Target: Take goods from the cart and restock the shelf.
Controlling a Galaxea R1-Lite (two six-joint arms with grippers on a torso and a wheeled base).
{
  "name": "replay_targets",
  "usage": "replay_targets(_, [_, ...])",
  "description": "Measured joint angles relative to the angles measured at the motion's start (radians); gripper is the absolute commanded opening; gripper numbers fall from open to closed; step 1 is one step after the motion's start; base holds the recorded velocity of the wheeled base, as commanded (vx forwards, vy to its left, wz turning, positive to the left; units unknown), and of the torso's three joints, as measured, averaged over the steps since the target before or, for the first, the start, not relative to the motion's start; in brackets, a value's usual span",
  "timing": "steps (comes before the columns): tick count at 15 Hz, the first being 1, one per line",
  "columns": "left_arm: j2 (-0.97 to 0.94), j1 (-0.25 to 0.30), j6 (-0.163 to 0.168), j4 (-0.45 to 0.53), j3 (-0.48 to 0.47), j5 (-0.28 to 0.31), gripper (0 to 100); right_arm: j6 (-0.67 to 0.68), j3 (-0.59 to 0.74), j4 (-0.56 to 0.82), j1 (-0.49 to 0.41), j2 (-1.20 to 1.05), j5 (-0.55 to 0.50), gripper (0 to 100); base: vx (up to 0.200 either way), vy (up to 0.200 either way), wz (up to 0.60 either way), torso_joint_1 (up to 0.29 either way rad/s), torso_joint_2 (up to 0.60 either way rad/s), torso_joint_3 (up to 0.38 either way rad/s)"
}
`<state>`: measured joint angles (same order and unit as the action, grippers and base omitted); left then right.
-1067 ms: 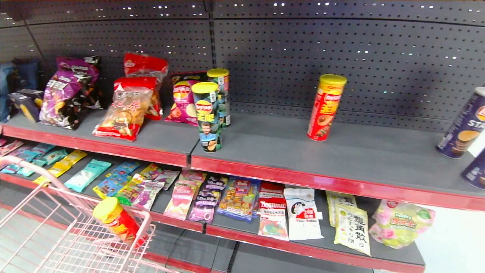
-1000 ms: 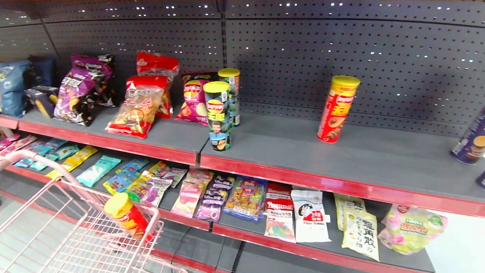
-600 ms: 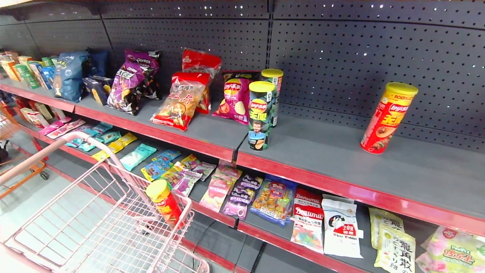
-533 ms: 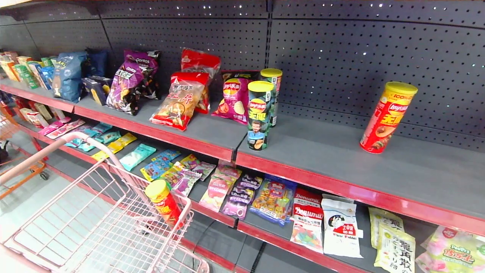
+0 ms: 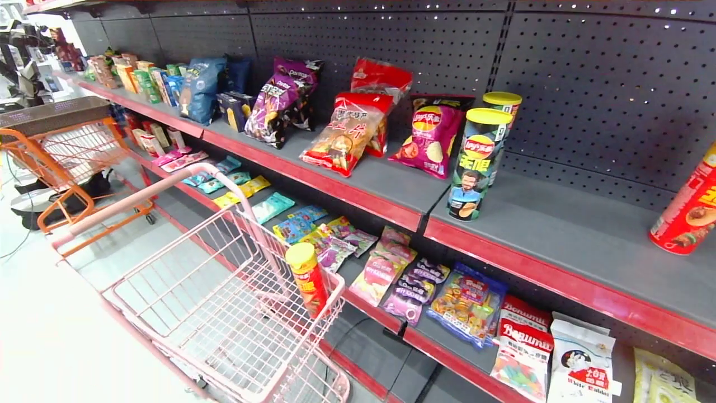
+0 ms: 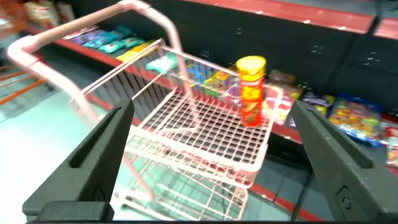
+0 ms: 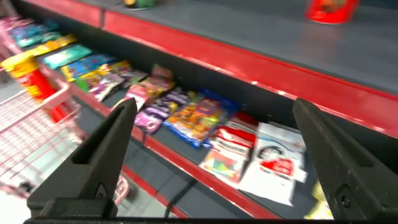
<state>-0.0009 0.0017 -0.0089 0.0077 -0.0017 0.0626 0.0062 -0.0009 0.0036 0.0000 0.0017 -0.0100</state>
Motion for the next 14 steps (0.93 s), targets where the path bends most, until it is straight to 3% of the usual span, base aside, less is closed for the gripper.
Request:
replay_targets(10, [0.0, 0.0, -0.001, -0.001, 0.0, 0.0, 100, -0.001, 0.0, 0.0, 0.0, 0.0, -0.001, 100, 0.0, 0.0, 0.0, -0.024, 0.06, 0.037])
replay_targets(14, [0.0, 0.0, -0.001, -0.001, 0.0, 0.0, 100, 0.001, 0.0, 0.0, 0.0, 0.0, -0.001, 100, 0.0, 0.0, 0.0, -0.128, 0.33, 0.194])
